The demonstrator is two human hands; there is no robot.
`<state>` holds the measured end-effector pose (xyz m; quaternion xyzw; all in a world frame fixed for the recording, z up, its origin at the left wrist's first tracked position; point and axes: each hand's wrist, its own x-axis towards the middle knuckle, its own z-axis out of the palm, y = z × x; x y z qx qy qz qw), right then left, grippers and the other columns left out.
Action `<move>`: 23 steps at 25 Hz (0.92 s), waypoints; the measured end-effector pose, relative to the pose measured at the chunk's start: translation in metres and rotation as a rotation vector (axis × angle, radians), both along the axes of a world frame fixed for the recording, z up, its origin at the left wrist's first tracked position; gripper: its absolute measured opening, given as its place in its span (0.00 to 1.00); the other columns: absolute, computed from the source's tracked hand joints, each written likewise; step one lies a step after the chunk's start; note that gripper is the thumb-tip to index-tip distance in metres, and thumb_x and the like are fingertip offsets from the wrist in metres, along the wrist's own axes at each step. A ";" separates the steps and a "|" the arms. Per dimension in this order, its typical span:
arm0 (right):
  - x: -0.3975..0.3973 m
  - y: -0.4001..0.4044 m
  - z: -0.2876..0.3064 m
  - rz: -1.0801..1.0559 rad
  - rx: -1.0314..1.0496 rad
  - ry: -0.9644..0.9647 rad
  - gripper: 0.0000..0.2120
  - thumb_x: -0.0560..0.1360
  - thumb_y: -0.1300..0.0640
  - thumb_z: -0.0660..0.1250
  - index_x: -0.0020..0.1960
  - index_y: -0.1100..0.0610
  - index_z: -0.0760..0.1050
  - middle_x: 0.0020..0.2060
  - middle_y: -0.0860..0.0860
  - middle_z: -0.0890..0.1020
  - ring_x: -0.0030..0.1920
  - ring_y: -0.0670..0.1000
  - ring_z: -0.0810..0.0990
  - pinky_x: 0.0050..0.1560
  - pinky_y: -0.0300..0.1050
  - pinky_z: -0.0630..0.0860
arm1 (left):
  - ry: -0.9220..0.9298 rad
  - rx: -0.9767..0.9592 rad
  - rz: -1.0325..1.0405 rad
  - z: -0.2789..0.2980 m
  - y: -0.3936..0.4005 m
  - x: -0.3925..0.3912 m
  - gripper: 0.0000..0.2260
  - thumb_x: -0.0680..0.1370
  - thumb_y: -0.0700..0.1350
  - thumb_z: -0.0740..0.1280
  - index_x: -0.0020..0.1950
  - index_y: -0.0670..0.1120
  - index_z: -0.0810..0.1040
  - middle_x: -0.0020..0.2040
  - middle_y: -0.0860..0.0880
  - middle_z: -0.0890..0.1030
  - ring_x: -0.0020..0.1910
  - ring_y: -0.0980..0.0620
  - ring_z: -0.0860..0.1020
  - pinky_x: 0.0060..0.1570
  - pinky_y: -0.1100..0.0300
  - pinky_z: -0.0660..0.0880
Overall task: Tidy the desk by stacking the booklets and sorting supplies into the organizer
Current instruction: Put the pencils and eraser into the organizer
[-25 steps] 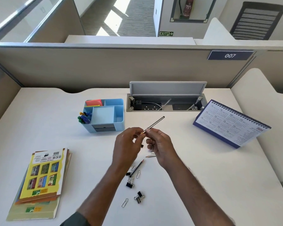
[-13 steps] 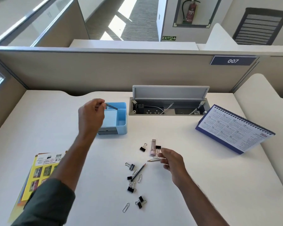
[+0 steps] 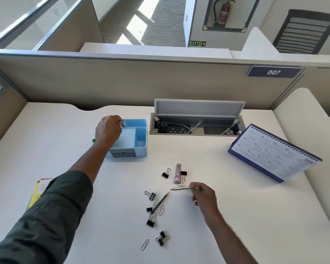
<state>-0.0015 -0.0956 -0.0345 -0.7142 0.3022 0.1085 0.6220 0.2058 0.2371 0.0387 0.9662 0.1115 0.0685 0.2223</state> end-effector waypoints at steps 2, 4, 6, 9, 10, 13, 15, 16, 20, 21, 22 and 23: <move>-0.001 0.000 -0.003 0.009 -0.010 -0.003 0.02 0.76 0.56 0.70 0.46 0.53 0.82 0.31 0.49 0.80 0.32 0.47 0.77 0.33 0.41 0.74 | 0.024 0.053 -0.017 -0.004 0.001 0.003 0.11 0.80 0.39 0.64 0.53 0.47 0.85 0.52 0.41 0.85 0.48 0.37 0.79 0.43 0.54 0.73; -0.002 0.001 -0.006 0.022 -0.025 0.001 0.02 0.76 0.56 0.70 0.46 0.52 0.81 0.30 0.50 0.79 0.32 0.47 0.77 0.33 0.41 0.73 | 0.018 0.118 -0.057 -0.006 0.000 0.003 0.10 0.80 0.39 0.64 0.54 0.46 0.85 0.53 0.41 0.85 0.49 0.36 0.79 0.44 0.52 0.74; 0.000 0.003 -0.011 0.044 -0.059 -0.001 0.01 0.75 0.55 0.70 0.46 0.51 0.81 0.31 0.49 0.79 0.32 0.47 0.77 0.35 0.42 0.74 | 0.004 0.160 -0.086 -0.007 -0.001 0.004 0.10 0.81 0.39 0.64 0.55 0.45 0.85 0.53 0.40 0.85 0.50 0.35 0.79 0.46 0.51 0.74; 0.004 0.002 -0.021 0.124 -0.214 -0.040 0.04 0.75 0.54 0.70 0.49 0.48 0.80 0.36 0.47 0.82 0.37 0.49 0.80 0.40 0.40 0.74 | -0.001 0.181 -0.105 -0.008 -0.004 0.004 0.11 0.80 0.39 0.64 0.57 0.45 0.85 0.54 0.39 0.85 0.51 0.35 0.79 0.48 0.50 0.75; 0.006 0.001 -0.023 0.167 -0.284 -0.058 0.06 0.75 0.54 0.70 0.52 0.48 0.80 0.38 0.47 0.82 0.39 0.48 0.79 0.41 0.39 0.74 | -0.004 0.175 -0.101 -0.007 -0.004 0.005 0.11 0.80 0.40 0.64 0.57 0.45 0.85 0.54 0.39 0.85 0.51 0.35 0.80 0.48 0.50 0.75; 0.010 0.000 -0.029 0.283 -0.469 -0.110 0.12 0.75 0.58 0.67 0.58 0.49 0.80 0.39 0.46 0.79 0.42 0.47 0.78 0.44 0.42 0.74 | -0.013 0.180 -0.096 -0.008 -0.002 0.002 0.11 0.80 0.40 0.64 0.56 0.46 0.84 0.52 0.39 0.85 0.48 0.35 0.79 0.45 0.50 0.74; 0.011 0.000 -0.032 0.365 -0.564 -0.134 0.14 0.75 0.59 0.66 0.59 0.48 0.79 0.41 0.46 0.77 0.42 0.47 0.77 0.43 0.43 0.74 | -0.018 0.185 -0.090 -0.010 -0.001 -0.001 0.09 0.79 0.40 0.65 0.55 0.45 0.83 0.49 0.39 0.84 0.45 0.36 0.77 0.42 0.51 0.71; 0.011 0.000 -0.032 0.408 -0.612 -0.138 0.14 0.75 0.59 0.66 0.59 0.47 0.79 0.42 0.46 0.76 0.43 0.47 0.77 0.43 0.43 0.73 | -0.021 0.174 -0.082 -0.011 0.000 -0.004 0.09 0.79 0.41 0.65 0.55 0.45 0.83 0.49 0.39 0.84 0.46 0.36 0.77 0.42 0.51 0.70; 0.012 0.001 -0.030 0.570 -0.807 -0.131 0.15 0.76 0.58 0.64 0.61 0.47 0.77 0.48 0.49 0.72 0.47 0.51 0.77 0.41 0.46 0.75 | -0.085 0.062 -0.078 -0.010 -0.006 -0.026 0.11 0.78 0.43 0.70 0.60 0.46 0.82 0.53 0.44 0.84 0.60 0.39 0.76 0.53 0.46 0.72; 0.012 0.001 -0.029 0.593 -0.838 -0.130 0.15 0.76 0.58 0.64 0.60 0.46 0.77 0.48 0.49 0.71 0.47 0.51 0.77 0.41 0.47 0.76 | -0.127 0.054 -0.093 -0.010 -0.009 -0.034 0.12 0.77 0.43 0.72 0.61 0.46 0.82 0.54 0.45 0.84 0.62 0.40 0.75 0.55 0.45 0.71; 0.011 0.001 -0.029 0.598 -0.866 -0.129 0.15 0.75 0.59 0.64 0.59 0.46 0.78 0.48 0.49 0.70 0.47 0.51 0.76 0.40 0.48 0.76 | -0.165 0.062 -0.103 -0.009 -0.012 -0.041 0.13 0.77 0.43 0.73 0.61 0.46 0.81 0.54 0.46 0.84 0.62 0.40 0.74 0.55 0.45 0.70; 0.012 0.000 -0.029 0.595 -0.889 -0.131 0.14 0.75 0.59 0.65 0.58 0.46 0.78 0.48 0.48 0.69 0.47 0.51 0.76 0.39 0.48 0.77 | -0.192 0.074 -0.103 -0.008 -0.013 -0.046 0.14 0.77 0.43 0.73 0.62 0.46 0.81 0.55 0.46 0.84 0.61 0.40 0.74 0.56 0.45 0.69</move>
